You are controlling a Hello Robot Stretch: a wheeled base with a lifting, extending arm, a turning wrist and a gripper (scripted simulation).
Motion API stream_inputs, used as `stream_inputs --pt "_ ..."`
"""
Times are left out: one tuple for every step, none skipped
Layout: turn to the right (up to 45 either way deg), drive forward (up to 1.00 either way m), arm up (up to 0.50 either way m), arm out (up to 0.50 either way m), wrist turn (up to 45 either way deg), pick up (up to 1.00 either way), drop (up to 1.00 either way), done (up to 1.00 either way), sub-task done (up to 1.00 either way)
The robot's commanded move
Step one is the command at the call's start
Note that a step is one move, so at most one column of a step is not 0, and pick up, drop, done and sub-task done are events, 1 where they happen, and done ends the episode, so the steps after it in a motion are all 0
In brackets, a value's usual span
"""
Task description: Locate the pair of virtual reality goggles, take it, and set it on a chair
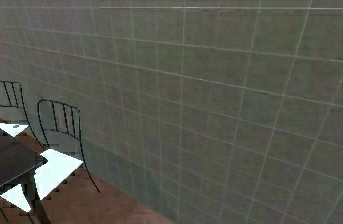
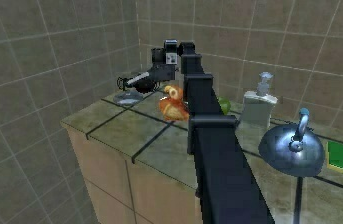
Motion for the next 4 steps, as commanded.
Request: stream_inputs --pt "0.0 0.00 0.00 0.00 -45.0 0.00 0.00 0.00 0.00" --pt "0.0 0.00 0.00 0.00 -45.0 0.00 0.00 0.00 0.00" --pt "0.0 0.00 0.00 0.00 -12.0 0.00 0.00 0.00 0.00" --pt "0.0 0.00 0.00 -0.48 0.0 0.00 0.00 0.00 0.00"
